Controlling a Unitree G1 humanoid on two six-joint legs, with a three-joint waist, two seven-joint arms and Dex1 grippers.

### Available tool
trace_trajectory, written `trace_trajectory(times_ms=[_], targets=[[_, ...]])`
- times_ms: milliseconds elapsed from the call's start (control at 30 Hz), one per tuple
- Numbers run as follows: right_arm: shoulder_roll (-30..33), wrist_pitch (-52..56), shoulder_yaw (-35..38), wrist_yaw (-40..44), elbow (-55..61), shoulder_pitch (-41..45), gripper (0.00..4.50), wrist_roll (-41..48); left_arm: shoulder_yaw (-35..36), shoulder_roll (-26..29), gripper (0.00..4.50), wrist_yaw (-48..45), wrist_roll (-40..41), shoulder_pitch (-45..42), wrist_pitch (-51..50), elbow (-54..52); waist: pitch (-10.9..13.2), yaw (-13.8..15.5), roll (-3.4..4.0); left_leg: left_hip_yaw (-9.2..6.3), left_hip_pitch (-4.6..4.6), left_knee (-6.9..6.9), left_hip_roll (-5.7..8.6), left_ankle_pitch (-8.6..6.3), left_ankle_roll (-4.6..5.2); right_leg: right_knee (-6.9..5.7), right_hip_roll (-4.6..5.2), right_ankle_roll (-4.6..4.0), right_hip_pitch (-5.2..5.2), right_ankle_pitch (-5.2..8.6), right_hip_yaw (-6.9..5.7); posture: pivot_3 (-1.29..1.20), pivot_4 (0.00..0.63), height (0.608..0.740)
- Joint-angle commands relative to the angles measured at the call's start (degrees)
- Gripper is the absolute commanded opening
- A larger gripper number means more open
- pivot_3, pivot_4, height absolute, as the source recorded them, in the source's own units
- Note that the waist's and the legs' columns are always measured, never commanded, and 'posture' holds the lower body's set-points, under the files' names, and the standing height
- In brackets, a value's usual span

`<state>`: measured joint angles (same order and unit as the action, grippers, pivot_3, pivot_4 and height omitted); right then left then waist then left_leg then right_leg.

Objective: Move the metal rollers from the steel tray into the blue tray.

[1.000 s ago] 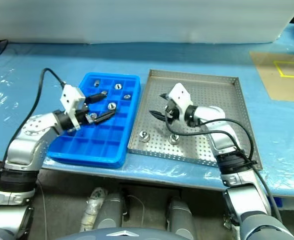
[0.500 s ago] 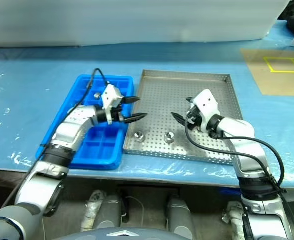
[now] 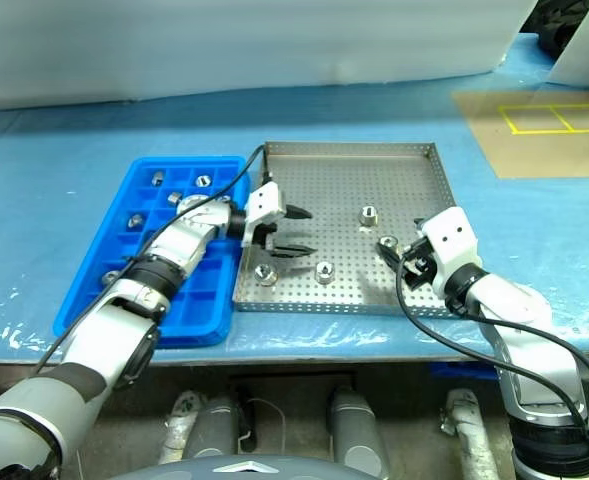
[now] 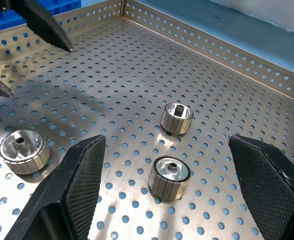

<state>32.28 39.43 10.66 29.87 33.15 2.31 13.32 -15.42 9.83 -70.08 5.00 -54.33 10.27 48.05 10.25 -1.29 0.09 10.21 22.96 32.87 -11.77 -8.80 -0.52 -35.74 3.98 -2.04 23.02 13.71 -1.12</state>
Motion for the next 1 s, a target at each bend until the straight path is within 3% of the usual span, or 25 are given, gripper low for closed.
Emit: trace_trajectory(times_ms=[33,200,533,1000], targets=[[0.77,1.62,2.27,-1.02,4.57,-0.82,4.07,1.23,-0.81,-1.87,3.98,-3.81,-0.23,0.22,2.69,0.91,0.00,-0.45,0.00,0.00,0.04,-0.02,0.03,-0.04,0.08,0.08,0.06,0.01,-0.01,-0.02,0.01,-0.56,0.150,0.740],[1.65,4.15,4.72,-1.53,7.70,-3.20,4.07,2.45,-1.20,-2.57,3.98,-5.03,-1.85,1.10,5.27,2.40,0.00,-1.35,0.00,-0.01,0.15,-0.03,0.10,-0.15,0.60,0.33,0.17,0.03,0.00,-0.04,0.00,-0.58,0.150,0.740],[2.14,6.05,5.89,-2.46,10.02,-5.79,4.07,3.43,-1.45,-4.40,3.98,-4.62,-3.99,1.89,6.95,6.29,0.00,-1.84,0.01,0.00,0.13,0.04,0.14,-0.26,0.45,0.36,0.24,0.06,-0.08,-0.05,-0.01,-0.59,0.150,0.740],[2.61,6.89,5.57,-3.64,10.89,-6.66,4.07,3.88,-2.53,-7.32,3.98,5.65,-11.67,1.83,7.66,15.92,-0.23,-2.96,0.37,-0.01,0.04,0.03,0.15,-0.31,0.51,0.48,0.24,0.08,-0.21,-0.04,-0.03,-0.60,0.150,0.740]])
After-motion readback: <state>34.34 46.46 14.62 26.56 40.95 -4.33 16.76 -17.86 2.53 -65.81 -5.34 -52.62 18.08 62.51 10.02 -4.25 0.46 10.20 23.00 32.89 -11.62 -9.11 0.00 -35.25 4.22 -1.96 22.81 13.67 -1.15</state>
